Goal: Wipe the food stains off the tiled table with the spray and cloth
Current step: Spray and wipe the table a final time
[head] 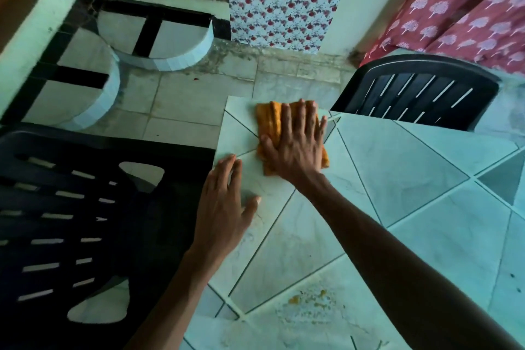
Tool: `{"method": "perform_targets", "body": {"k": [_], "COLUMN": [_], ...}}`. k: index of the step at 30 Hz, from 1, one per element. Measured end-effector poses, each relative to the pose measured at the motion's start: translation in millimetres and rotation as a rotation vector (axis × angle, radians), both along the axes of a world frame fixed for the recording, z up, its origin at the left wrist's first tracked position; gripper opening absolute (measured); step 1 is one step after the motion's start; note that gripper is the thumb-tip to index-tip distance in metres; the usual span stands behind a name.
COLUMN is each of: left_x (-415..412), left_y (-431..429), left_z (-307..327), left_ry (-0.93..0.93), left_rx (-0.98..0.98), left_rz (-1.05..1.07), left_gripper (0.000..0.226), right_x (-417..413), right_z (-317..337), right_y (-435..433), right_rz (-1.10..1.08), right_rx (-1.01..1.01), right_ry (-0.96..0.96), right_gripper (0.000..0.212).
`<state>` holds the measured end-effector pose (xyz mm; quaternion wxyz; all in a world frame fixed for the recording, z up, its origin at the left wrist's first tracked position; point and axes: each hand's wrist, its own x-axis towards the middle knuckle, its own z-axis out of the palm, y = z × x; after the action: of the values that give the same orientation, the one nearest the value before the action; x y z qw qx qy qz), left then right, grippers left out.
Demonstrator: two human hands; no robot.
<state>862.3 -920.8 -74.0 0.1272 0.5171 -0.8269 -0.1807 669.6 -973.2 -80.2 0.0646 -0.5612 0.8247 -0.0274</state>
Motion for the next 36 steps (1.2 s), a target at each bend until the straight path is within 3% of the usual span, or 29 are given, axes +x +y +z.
{"method": "perform_targets", "body": {"k": [7,10,14,16,20,23,26,32,36], "left_x": [4.7,1.6,1.0,3.3,12.9,24.1,33.3,46.9,54.5], "left_y": [-1.1,1.3,8.8,15.8,34.2,49.3,63.4,94.5,119.6], "left_z": [-0.8,0.4,1.9,3.8,7.8,10.5,11.4,20.9,25.0], "left_ry": [0.051,0.049,0.046,0.026,-0.006,-0.021,-0.038,0.033,0.030], "left_rx": [0.007,0.012,0.019,0.042,0.097,0.125,0.140,0.211,0.267], "left_rz": [-0.011,0.012,0.048,0.063,0.115,0.142,0.149,0.184,0.114], "left_gripper": [0.080,0.080,0.080,0.082,0.087,0.090,0.091,0.089,0.104], "right_x": [-30.8,-77.9,-83.2,-60.8,15.5,65.3,67.7,64.7,61.4], "right_z": [6.0,10.1,5.9,5.5,9.4,13.7,11.5,3.1,3.8], "right_y": [107.5,138.6,74.5,16.8,-67.2,-70.4,-40.2,118.3,197.7], "right_rz": [0.487,0.442,0.051,-0.046,0.136,0.394,0.542,0.525,0.478], "right_rx": [-0.022,0.033,0.031,0.036,0.072,0.088,0.042,0.016,0.039], "right_ry": [-0.050,-0.025,-0.020,-0.037,-0.090,-0.083,-0.065,-0.088,-0.070], "right_gripper": [0.074,0.074,0.080,0.080,0.078,0.079,0.076,0.071,0.071]}}
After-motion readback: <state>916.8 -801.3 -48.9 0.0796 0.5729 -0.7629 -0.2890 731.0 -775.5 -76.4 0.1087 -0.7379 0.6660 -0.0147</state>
